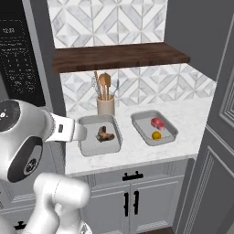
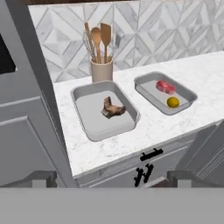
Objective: Place one lemon and one steak in each tupperware on the nearby counter, to pack two identical lunches.
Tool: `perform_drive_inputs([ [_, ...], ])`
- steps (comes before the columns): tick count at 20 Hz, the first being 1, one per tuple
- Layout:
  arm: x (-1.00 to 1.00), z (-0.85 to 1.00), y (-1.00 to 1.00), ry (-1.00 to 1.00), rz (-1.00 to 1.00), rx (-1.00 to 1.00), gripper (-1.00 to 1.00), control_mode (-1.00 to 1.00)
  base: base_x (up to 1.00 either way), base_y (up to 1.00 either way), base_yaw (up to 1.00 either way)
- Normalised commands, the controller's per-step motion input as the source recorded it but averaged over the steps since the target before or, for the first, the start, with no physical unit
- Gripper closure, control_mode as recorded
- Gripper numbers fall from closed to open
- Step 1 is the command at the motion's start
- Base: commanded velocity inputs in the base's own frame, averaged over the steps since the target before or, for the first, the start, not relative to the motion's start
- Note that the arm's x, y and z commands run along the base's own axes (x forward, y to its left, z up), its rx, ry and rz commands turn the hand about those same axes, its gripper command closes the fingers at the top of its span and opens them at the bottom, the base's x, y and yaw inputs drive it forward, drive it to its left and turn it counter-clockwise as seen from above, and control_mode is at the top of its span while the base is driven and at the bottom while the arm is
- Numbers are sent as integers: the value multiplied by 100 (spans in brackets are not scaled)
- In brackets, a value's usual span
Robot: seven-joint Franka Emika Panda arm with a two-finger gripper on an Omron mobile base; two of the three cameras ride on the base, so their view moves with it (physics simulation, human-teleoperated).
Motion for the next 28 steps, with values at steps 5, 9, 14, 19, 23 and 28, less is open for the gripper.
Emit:
perform_drive_inputs([
  [5, -53, 9, 16, -44, -1, 10, -100, -100, 0, 0, 0],
  [9, -14, 3, 3, -10, 0, 1, -100, 100, -60, 11, 0],
  [14, 0, 0, 0, 0, 0, 0, -100, 100, -94, 57, -4],
  [19, 0, 0, 0, 0, 0, 0, -100, 100, -100, 69, -8],
  [23, 0, 0, 0, 0, 0, 0, -100, 100, -100, 4, -29],
  [28, 0, 0, 0, 0, 0, 0, -100, 100, -98, -2, -47],
])
